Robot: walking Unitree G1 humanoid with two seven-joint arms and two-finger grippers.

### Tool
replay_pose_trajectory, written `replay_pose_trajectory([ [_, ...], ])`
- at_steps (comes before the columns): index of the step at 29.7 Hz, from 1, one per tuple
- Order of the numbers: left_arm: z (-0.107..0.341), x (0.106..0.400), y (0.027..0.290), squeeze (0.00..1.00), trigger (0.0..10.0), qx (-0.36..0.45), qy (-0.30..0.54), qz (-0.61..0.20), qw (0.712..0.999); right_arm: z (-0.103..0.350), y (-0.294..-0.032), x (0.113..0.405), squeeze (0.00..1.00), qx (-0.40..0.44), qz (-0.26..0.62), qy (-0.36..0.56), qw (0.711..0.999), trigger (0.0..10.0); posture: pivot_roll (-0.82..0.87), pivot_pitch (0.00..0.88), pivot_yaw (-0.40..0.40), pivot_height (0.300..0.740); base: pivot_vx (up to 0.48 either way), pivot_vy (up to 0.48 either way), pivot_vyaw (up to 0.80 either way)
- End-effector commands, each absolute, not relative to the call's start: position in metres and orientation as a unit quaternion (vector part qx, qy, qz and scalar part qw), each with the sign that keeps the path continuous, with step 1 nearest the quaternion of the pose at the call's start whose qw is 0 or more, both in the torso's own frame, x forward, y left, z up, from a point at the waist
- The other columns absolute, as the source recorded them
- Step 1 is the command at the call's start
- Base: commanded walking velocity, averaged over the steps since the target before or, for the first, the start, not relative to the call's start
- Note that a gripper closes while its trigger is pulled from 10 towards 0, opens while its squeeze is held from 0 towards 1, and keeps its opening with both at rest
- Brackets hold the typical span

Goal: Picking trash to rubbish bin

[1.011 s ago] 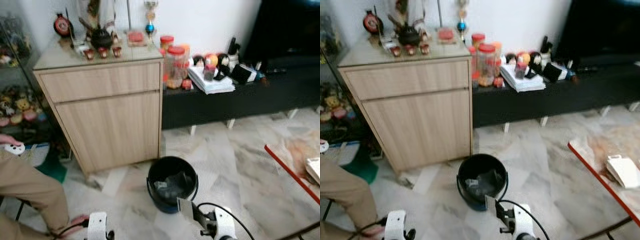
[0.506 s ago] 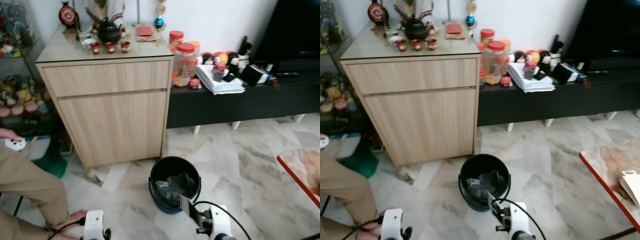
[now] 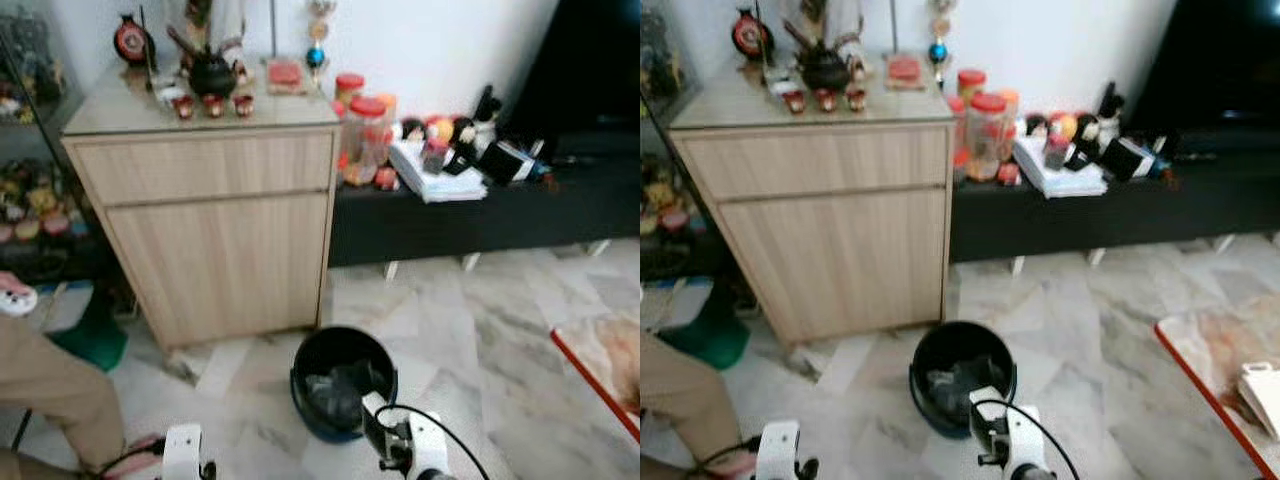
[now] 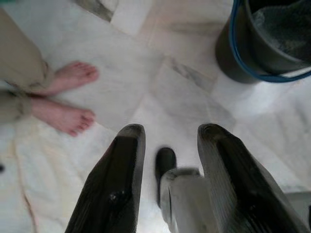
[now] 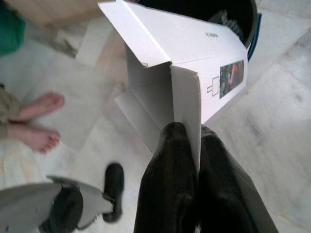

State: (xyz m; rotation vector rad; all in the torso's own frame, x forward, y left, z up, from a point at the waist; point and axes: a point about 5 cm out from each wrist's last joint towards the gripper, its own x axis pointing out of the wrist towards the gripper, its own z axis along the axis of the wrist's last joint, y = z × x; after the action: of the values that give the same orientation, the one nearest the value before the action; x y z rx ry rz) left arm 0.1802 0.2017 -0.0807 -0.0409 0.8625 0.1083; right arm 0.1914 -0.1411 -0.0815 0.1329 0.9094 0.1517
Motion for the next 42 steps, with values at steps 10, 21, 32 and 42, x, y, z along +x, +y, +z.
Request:
replay_pose_trajectory([
  [10,-0.0798,0.1837,0.1962,0.00,10.0,-0.021,0.414,0.044,0.909,-0.0793,-0.1502,0.1944,0.00,0.060,0.067,0.428,0.899,10.0,0.04,0.000,-0.041,0.740,0.278,0.000,0.00],
  [21,-0.0789,0.1855,0.1953,0.00,10.0,-0.025,0.410,0.043,0.911,-0.0783,-0.1510,0.1961,0.00,0.059,0.067,0.424,0.901,10.0,0.05,0.000,-0.045,0.740,0.279,0.000,0.00],
  [32,-0.0792,0.1849,0.1957,0.00,10.0,-0.027,0.411,0.046,0.910,-0.0783,-0.1496,0.1960,0.00,0.061,0.070,0.424,0.901,10.0,0.05,0.000,-0.047,0.740,0.283,0.000,0.00],
  [42,-0.0778,0.1870,0.1982,0.00,10.0,-0.027,0.408,0.051,0.911,-0.0771,-0.1501,0.1985,0.00,0.062,0.068,0.421,0.902,10.0,0.05,0.000,-0.047,0.740,0.281,0.000,0.00],
])
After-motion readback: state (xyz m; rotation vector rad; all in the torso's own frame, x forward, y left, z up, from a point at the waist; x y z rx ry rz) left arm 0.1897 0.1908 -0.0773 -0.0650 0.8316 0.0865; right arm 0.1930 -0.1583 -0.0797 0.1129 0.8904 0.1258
